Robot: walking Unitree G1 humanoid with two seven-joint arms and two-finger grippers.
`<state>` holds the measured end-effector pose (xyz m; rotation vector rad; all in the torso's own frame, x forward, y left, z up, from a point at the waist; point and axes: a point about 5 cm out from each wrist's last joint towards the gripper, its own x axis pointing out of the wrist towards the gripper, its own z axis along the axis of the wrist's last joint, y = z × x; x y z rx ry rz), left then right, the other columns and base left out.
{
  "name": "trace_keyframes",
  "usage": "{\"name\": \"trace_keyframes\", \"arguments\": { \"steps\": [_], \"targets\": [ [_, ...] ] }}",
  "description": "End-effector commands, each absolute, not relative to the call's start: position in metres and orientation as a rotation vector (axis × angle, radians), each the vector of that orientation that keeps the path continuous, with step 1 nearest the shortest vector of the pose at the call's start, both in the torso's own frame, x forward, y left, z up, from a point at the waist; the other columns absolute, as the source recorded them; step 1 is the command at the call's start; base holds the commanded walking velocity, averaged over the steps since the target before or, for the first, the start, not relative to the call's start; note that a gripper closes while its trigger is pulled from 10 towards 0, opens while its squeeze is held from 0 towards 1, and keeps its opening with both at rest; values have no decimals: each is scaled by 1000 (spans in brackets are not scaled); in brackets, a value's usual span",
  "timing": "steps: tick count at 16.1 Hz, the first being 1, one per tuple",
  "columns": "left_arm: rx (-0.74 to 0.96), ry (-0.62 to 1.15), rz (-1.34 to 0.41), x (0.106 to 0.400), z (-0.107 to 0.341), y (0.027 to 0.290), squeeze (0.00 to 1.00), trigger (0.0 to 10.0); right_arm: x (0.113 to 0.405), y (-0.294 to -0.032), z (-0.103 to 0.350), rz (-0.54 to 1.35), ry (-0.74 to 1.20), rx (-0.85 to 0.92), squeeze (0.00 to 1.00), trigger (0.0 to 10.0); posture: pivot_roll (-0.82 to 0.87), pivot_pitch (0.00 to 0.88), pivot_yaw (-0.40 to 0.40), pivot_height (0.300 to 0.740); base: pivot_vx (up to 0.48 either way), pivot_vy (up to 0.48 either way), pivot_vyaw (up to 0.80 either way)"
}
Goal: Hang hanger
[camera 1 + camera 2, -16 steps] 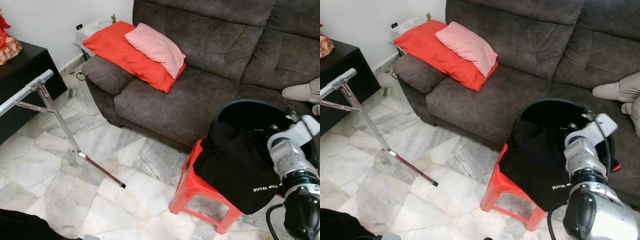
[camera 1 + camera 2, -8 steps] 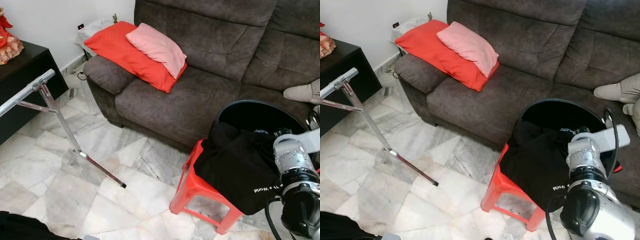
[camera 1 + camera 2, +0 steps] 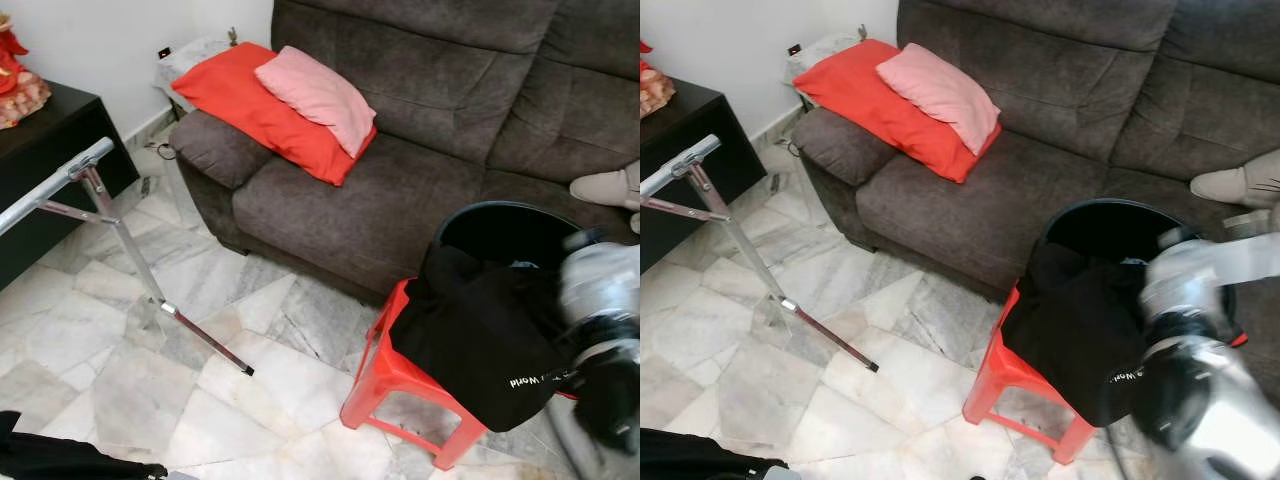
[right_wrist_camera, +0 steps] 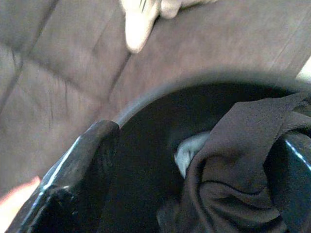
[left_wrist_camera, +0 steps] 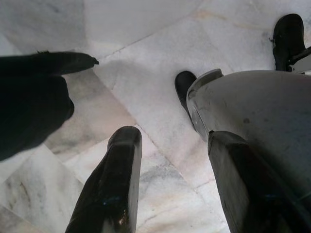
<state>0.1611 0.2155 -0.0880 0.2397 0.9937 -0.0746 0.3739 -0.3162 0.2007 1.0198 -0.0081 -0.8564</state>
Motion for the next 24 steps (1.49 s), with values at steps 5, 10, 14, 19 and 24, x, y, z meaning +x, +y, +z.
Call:
{"name": "trace_keyframes", "arguments": {
  "steps": [5,10,14,19,24],
  "targets": [
    [230,1050,-95,147,-94,213,0,10000,368,-271,132,-862,273,1025,0,10000,-102,202,-2,740,0,0,0],
    [232,1049,-88,147,-94,213,0,10000,381,-296,197,-796,-16,964,0,10000,-98,194,-13,740,0,0,0],
    [222,1047,-89,147,-95,212,0,10000,378,-259,150,-747,205,946,0,10000,-95,197,-13,740,0,0,0],
    [224,1047,-86,146,-95,212,0,10000,356,-236,218,-457,-314,537,0,10000,-110,200,-20,740,0,0,0],
    [220,1046,-94,147,-95,211,0,10000,298,-204,183,-155,-270,304,0,10000,-128,186,-32,740,0,0,0]
  ]
}}
